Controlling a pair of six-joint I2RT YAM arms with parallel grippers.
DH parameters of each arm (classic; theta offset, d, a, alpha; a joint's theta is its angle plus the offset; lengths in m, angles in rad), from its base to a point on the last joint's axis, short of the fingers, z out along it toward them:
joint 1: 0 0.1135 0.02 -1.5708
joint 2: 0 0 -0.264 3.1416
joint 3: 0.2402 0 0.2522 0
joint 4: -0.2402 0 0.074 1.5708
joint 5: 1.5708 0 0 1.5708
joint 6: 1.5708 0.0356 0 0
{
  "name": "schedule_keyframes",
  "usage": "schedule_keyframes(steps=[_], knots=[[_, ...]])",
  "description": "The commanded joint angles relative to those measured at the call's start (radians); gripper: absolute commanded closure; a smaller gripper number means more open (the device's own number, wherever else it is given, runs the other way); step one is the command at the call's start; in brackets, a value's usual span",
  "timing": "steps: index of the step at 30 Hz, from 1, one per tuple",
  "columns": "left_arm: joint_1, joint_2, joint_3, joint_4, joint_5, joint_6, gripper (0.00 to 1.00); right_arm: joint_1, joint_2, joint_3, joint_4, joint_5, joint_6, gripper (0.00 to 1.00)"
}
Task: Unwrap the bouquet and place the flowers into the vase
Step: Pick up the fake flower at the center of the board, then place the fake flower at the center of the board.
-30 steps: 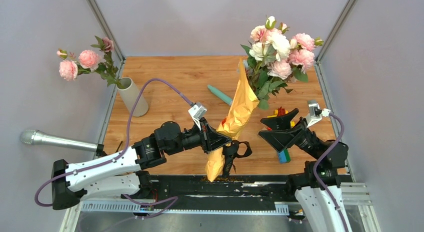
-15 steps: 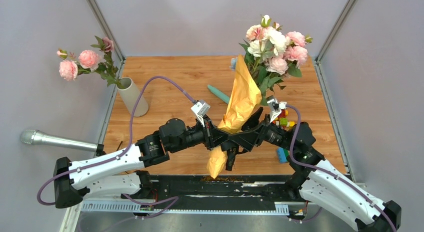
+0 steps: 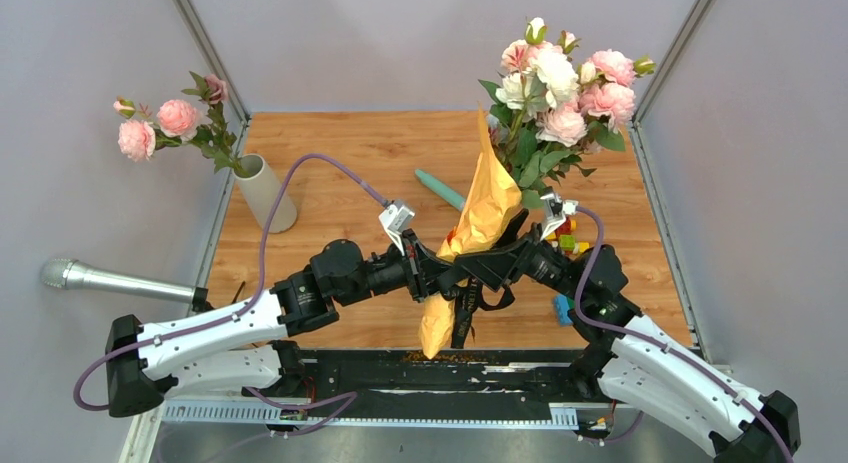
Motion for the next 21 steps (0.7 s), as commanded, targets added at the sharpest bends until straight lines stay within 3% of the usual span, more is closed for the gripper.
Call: schedule_keyframes(steps=[1, 12, 19, 21], knots=[[-0.005, -0.040, 0.005, 0.237, 0.029, 0.006, 1.00, 0.006, 0.009, 0.005, 0.105, 0.003, 0.028, 0.11], [0.001, -0.009, -0.012, 0.254, 0.047, 0.031, 1.00, 0.006, 0.016, 0.027, 0.138, -0.019, 0.056, 0.44], [0.044, 0.013, -0.016, 0.241, 0.095, 0.036, 1.00, 0.006, 0.013, 0.041, 0.100, -0.015, 0.054, 0.90], [0.062, 0.004, 0.000, 0.129, 0.099, 0.070, 0.98, 0.006, 0.003, 0.047, 0.068, -0.006, 0.033, 1.00]])
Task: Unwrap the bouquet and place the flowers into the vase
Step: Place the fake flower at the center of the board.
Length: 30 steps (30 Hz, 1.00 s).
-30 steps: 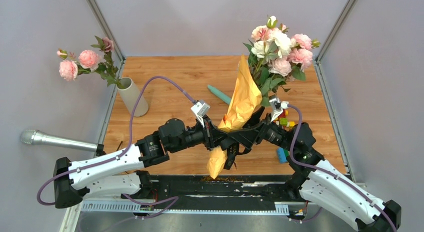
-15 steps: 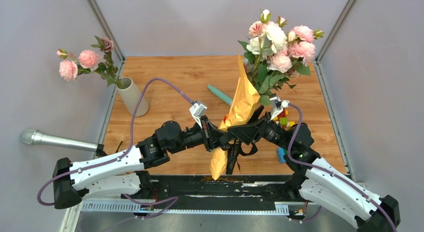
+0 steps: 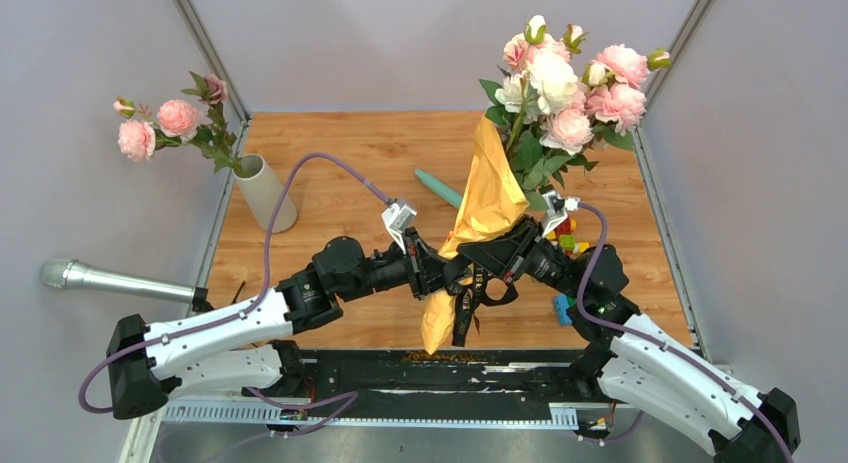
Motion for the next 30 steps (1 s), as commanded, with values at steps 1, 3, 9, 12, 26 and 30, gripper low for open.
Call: schedule_keyframes(steps=[1, 3, 9, 12, 26, 30], knots=[[0.042, -0.024, 0.053, -0.001, 0.033, 0.077, 0.91, 0.005, -0.023, 0.052, -0.009, 0.000, -0.067, 1.00], [0.082, -0.033, 0.091, -0.135, 0.063, 0.119, 0.74, 0.005, -0.034, 0.067, -0.046, 0.001, -0.094, 1.00], [0.230, -0.010, 0.240, -0.516, 0.154, 0.244, 0.02, 0.005, -0.066, 0.201, -0.416, 0.133, -0.237, 1.00], [0.281, 0.005, 0.321, -0.699, 0.157, 0.376, 0.00, 0.005, -0.080, 0.311, -0.676, 0.241, -0.325, 1.00], [0.506, -0.041, 0.444, -0.802, 0.078, 0.622, 0.00, 0.009, -0.056, 0.444, -1.214, 0.220, -0.272, 1.00], [0.507, -0.055, 0.376, -0.752, -0.021, 0.670, 0.00, 0.074, -0.011, 0.328, -1.155, 0.289, -0.176, 1.00]])
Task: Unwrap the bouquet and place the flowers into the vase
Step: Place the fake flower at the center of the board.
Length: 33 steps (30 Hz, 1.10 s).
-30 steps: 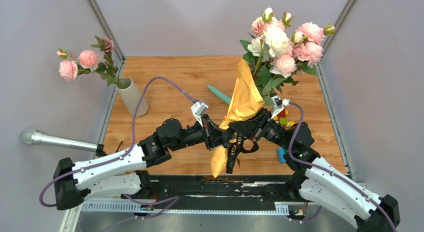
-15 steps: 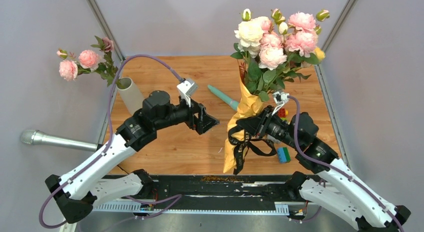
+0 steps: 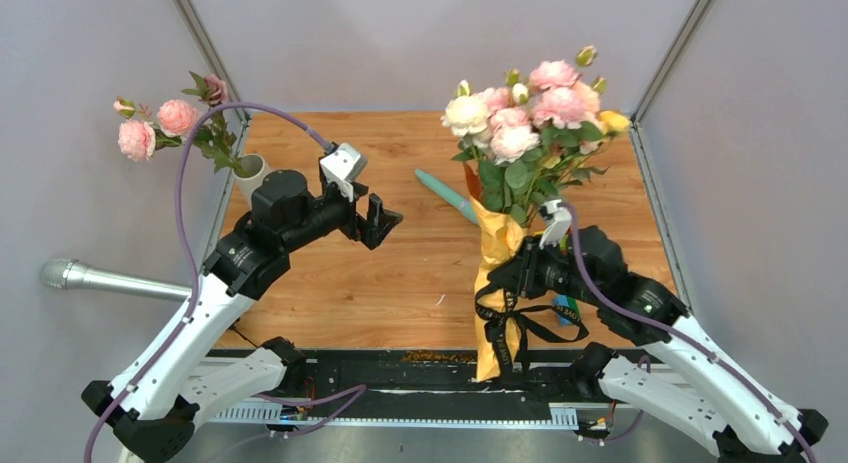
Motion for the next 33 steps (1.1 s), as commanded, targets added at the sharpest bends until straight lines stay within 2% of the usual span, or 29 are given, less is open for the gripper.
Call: schedule_keyframes(steps=[1, 6, 13, 17, 22, 27, 33], knots=[[0.006, -0.005, -0.079, 0.036, -0.121, 0.090, 0.00, 0.076, 0.061, -0.099, 0.079, 0.063, 0.102, 1.00], [0.006, -0.058, -0.194, 0.150, -0.195, 0.119, 0.00, 0.151, 0.233, -0.125, 0.248, 0.215, 0.149, 1.00], [0.006, -0.082, -0.256, 0.175, -0.224, 0.149, 0.00, 0.171, 0.608, 0.014, 0.437, 0.300, 0.105, 1.00], [0.006, -0.099, -0.271, 0.172, -0.246, 0.152, 0.00, 0.172, 0.767, 0.088, 0.514, 0.321, 0.070, 1.00], [0.007, -0.100, -0.280, 0.175, -0.245, 0.145, 0.00, 0.175, 0.894, 0.136, 0.598, 0.327, 0.048, 1.00], [0.006, -0.094, -0.284, 0.174, -0.244, 0.145, 0.00, 0.182, 0.999, 0.184, 0.620, 0.395, 0.006, 1.00], [0.006, -0.071, -0.287, 0.174, -0.236, 0.140, 0.00, 0.180, 1.085, 0.205, 0.630, 0.392, 0.017, 1.00]])
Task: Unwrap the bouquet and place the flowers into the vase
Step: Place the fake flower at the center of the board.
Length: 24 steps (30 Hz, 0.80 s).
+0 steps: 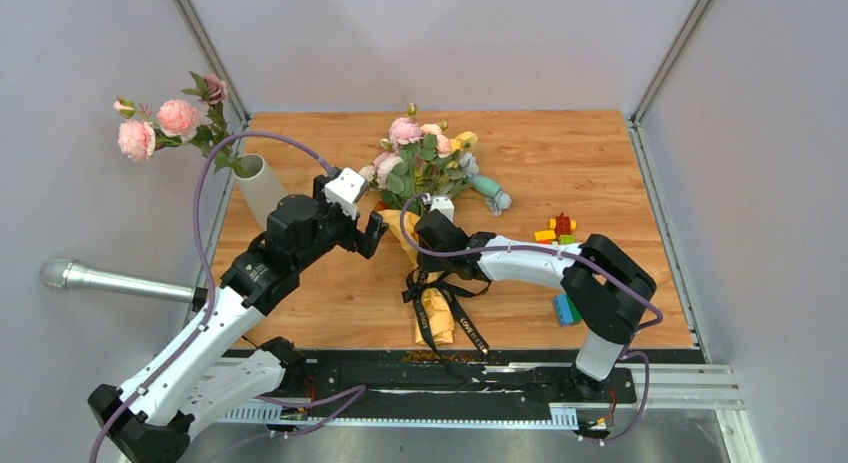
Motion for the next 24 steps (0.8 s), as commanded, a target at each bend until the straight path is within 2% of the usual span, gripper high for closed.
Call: schedule_keyframes(steps=[1, 11, 14, 16, 17, 19, 24], knots=[[0.004, 0.015, -0.007, 0.040, -0.001, 0.008, 0.00, 0.005, 0.029, 0.050, 0.127, 0.043, -0.014, 1.00], [0.005, 0.029, -0.012, 0.036, -0.001, 0.012, 0.00, 0.004, 0.063, 0.047, 0.117, 0.026, 0.011, 0.98], [0.004, 0.033, -0.012, 0.034, -0.001, 0.012, 0.00, 0.004, 0.060, 0.040, 0.116, 0.043, 0.002, 0.88], [0.004, 0.037, -0.011, 0.033, -0.001, 0.013, 0.00, 0.004, 0.054, 0.035, 0.115, 0.057, -0.011, 0.77], [0.004, 0.040, -0.011, 0.033, -0.001, 0.013, 0.00, 0.004, 0.049, 0.034, 0.115, 0.062, -0.015, 0.68], [0.005, 0.044, -0.011, 0.032, -0.001, 0.013, 0.00, 0.004, 0.038, 0.032, 0.112, 0.066, -0.026, 0.59], [0.004, 0.059, -0.011, 0.027, -0.001, 0.011, 0.00, 0.005, -0.041, 0.006, 0.107, 0.063, -0.061, 0.47]])
